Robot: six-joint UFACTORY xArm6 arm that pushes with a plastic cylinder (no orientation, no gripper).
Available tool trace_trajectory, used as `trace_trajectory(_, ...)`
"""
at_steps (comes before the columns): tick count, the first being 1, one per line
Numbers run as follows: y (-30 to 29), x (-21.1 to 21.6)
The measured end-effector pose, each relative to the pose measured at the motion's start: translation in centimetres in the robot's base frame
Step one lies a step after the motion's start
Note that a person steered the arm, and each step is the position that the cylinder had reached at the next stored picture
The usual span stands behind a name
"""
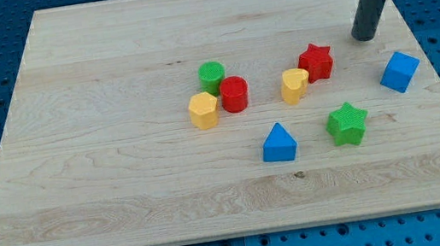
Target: Slide the blue cube closer to green star
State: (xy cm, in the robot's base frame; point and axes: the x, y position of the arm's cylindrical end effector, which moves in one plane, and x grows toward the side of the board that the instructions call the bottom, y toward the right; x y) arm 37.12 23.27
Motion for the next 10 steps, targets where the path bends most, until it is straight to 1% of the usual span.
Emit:
trace_trajectory(1, 0.7, 10.3)
trace_trajectory(2, 0.7, 15.0)
trace_trajectory(3, 2.3, 10.7)
trace_trajectory(4, 7.5, 13.2)
trace_trajectory(5, 10.3, 19.8)
trace_trajectory(6, 4.3, 21.7)
trace_trajectory(7, -4.4, 21.5)
trace_trajectory(8, 0.7, 22.3)
trace_trajectory(9, 6.0, 18.5)
trace_trajectory(10, 2.1, 17.0)
